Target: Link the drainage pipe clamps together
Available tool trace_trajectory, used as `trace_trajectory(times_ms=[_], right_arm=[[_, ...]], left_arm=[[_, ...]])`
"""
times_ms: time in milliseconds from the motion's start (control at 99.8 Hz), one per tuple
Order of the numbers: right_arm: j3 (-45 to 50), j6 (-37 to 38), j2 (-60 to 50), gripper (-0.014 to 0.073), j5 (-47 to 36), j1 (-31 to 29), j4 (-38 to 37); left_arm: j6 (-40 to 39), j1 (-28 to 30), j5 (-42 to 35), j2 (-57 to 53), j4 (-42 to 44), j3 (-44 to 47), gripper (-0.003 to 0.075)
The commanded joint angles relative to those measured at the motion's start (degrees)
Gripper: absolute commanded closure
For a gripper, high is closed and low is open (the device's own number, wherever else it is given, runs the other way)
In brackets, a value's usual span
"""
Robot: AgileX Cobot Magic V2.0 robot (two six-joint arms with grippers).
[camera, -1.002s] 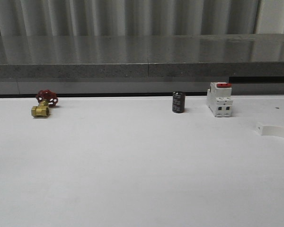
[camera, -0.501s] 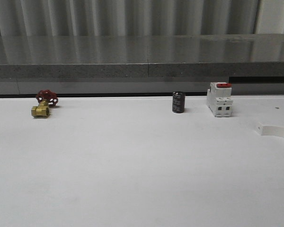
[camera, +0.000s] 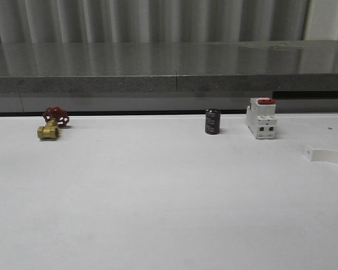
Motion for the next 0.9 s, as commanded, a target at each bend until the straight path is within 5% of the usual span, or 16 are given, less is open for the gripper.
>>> trace_trajectory(times_ms=[0, 100, 421, 892], right_arm=[[-0.93, -0.19, -1.17, 0.0661, -4.86, -0.03, -0.2], [-0.93, -0.19, -1.17, 0.0661, -4.86, -0.03, -0.2], [-0.93, -0.19, -1.17, 0.0661, -4.86, -0.03, -0.2], [-0.93, -0.19, -1.17, 0.0661, -4.86, -0.03, -0.2]], left_arm=[[-0.59, -0.15, -3.01, 0.84, -0.36, -2.01, 0.0216], [-0.59, -0.15, -4.83, 2.6, -0.25, -2.01, 0.0139], [0.28, 3.06, -7.57, 21.87, 0.09, -10.66, 0.0142], [12.09, 13.38, -2.41, 51.99, -0.15, -30.51, 0.0142]])
